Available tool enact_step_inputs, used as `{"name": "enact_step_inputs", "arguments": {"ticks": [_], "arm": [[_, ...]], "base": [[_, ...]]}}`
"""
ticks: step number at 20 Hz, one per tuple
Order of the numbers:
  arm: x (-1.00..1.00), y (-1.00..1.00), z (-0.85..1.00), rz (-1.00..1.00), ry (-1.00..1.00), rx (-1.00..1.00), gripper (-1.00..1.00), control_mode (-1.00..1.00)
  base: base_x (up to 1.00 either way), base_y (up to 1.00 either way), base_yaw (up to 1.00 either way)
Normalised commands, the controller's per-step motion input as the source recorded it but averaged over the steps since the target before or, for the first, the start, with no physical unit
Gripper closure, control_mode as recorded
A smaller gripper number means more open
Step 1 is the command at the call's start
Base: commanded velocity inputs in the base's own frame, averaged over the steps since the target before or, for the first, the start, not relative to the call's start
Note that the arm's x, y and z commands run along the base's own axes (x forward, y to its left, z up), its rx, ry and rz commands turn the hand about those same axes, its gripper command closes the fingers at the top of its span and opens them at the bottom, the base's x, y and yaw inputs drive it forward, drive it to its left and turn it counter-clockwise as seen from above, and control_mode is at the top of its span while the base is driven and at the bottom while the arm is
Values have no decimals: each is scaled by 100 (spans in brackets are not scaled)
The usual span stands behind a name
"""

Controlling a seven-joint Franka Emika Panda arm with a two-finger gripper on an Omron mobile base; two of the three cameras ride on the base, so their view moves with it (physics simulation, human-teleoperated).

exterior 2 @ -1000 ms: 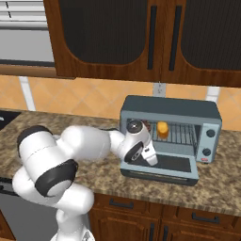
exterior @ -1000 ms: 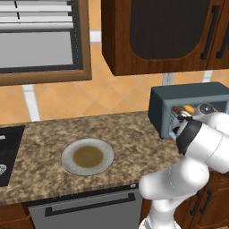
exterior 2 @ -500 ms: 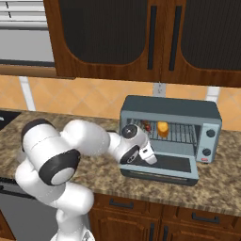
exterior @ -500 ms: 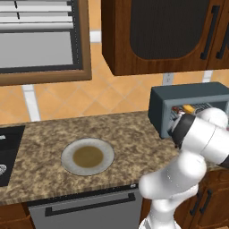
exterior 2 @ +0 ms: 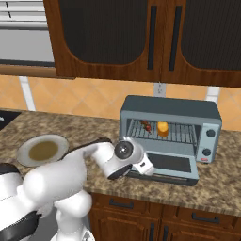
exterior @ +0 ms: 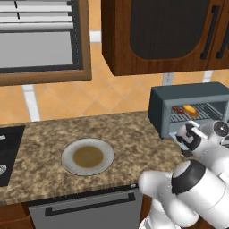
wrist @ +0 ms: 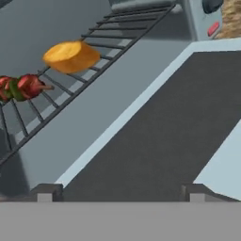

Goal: Pick up the kebab skewer and baguette bread, and place them inside the toaster oven. Close the toaster oven door and start by setting the timer.

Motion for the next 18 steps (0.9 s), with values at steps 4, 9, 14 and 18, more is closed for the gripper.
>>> {"name": "enact_step_inputs", "arguments": {"ticks": [4, 9, 14, 18], "arm": [[-74, 16, 39, 30, 3, -12, -100, -100], [-49, 50, 2, 15, 13, -17, -100, -100], [-25, 40, 0, 8, 24, -12, -100, -100], [-24, 11, 0, 12, 25, -11, -100, -100]], "base": [[0, 0, 0], [0, 0, 0], [0, 0, 0], [0, 0, 0]]}}
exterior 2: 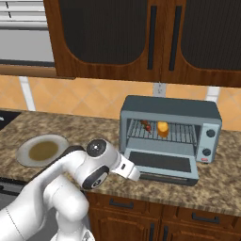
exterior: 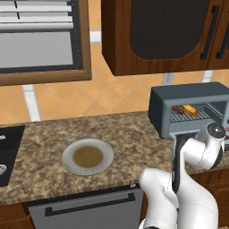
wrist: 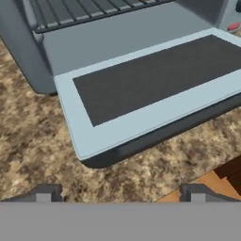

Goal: Pick up the kebab skewer and baguette bread, and place them inside the toaster oven. Close the toaster oven door and start by setting the timer.

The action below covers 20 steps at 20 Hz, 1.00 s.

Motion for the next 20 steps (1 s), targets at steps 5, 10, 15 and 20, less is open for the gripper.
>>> {"name": "enact_step_inputs", "arguments": {"ticks": [5, 10, 15, 20], "arm": [[-15, 0, -8, 15, 22, -9, -100, -100], [-3, 0, -19, 14, 6, -1, -100, -100], [1, 0, -24, 7, 0, 0, -100, -100], [14, 0, -26, 0, 1, 0, -100, -100]], "base": [[0, 0, 0], [0, 0, 0], [0, 0, 0], [0, 0, 0]]}}
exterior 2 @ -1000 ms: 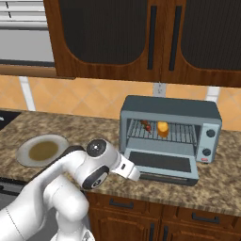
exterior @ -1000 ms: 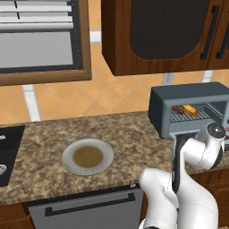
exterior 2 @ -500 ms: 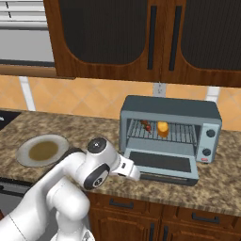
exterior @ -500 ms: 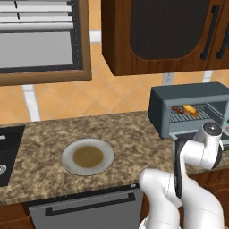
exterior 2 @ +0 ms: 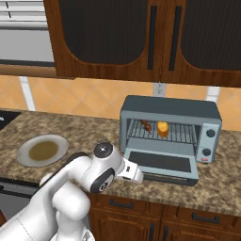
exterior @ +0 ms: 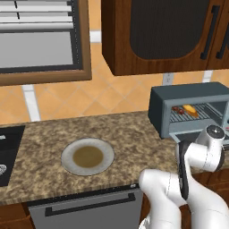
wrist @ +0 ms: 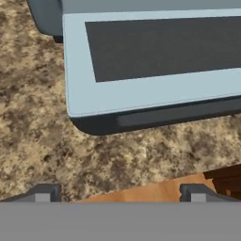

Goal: Pick up the kebab skewer and baguette bread, and place them inside the toaster oven. Close the toaster oven door and start by setting the timer.

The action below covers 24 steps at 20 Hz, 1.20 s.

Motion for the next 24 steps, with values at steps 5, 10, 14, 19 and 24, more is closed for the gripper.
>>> {"name": "enact_step_inputs", "arguments": {"ticks": [5, 10, 14, 19, 24], "arm": [[24, 2, -19, 0, 3, 1, -100, -100], [17, 13, -36, 0, 4, 4, -100, -100], [15, 8, -37, 0, 1, 5, -100, -100], [10, 8, -33, 0, 0, 2, -100, -100], [11, 15, -37, 0, 0, 3, -100, -100]], "base": [[0, 0, 0], [0, 0, 0], [0, 0, 0], [0, 0, 0], [0, 0, 0]]}}
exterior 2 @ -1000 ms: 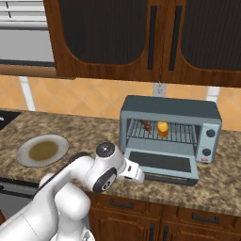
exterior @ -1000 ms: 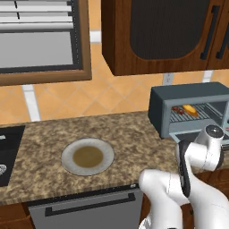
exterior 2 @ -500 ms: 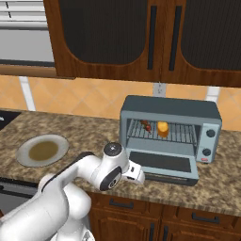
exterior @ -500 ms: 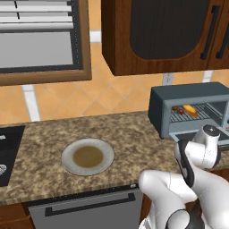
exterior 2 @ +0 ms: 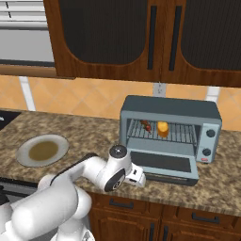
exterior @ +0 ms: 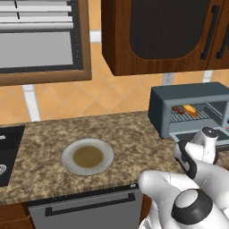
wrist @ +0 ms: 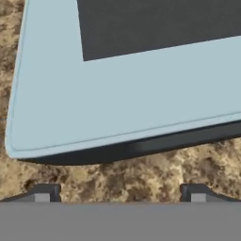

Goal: Pick up the kebab skewer and baguette bread, and place them inside the toaster oven. Close the toaster oven door and start by setting the timer.

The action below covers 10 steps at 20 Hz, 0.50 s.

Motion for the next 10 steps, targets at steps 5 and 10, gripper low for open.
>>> {"name": "enact_step_inputs", "arguments": {"ticks": [5, 10], "arm": [[34, 0, -6, 0, 0, 1, -100, -100], [29, 0, -6, 0, -1, 0, -100, -100]], "base": [[0, 0, 0], [0, 0, 0]]}}
